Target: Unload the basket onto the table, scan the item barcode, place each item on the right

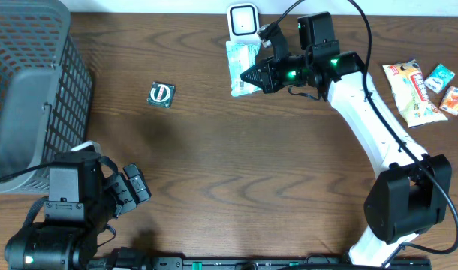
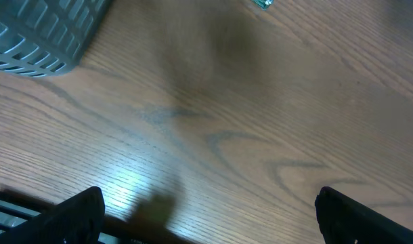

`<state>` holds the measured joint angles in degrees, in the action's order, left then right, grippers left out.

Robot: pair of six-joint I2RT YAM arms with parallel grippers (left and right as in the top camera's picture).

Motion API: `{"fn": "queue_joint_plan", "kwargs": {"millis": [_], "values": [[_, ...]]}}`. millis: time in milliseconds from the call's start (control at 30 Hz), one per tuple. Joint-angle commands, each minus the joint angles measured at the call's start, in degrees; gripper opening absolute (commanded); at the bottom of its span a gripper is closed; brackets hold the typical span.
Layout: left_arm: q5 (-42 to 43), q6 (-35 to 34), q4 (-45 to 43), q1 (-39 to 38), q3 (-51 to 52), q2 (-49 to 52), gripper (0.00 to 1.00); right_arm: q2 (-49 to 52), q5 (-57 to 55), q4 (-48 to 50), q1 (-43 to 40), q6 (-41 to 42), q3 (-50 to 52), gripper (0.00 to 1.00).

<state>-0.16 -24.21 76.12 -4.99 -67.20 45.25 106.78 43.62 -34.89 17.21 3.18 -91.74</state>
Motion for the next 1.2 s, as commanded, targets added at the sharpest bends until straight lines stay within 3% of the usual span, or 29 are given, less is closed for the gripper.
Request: {"fn": "queue_joint_plan", "kwargs": {"millis": [0, 167, 400, 733, 1000, 1167], "values": [[-0.33, -0.33, 0.15, -0.13, -0.04, 0.02, 0.98, -0.33, 0.17, -0.02, 0.2, -1.68, 0.11, 0.01], [-0.33, -0.33, 0.15, -0.13, -0.04, 0.02, 0.98, -0.33, -5.31, -2.12, 0.5, -3.5, 0.11, 0.01], [-0.33, -0.33, 0.15, -0.13, -0.04, 0.02, 0.98, 0.22, -40.96, -10.54, 4.31, -3.45, 0.11, 0.01], [-0.33, -0.33, 0.15, -0.13, -0.04, 0.02, 0.98, 7.45, -75.52, -16.13, 10.51, -2.75, 0.11, 0.01], [-0.33, -0.33, 0.15, -0.13, -0.04, 0.02, 0.98, 15.78, -83.58, -19.28, 11.17, -2.82, 0.11, 0.01], [-0.33, -0.33, 0.15, -0.13, -0.04, 0.02, 0.98, 17.97, -83.38, -21.62, 12.0, -1.51, 0.11, 0.17]]}}
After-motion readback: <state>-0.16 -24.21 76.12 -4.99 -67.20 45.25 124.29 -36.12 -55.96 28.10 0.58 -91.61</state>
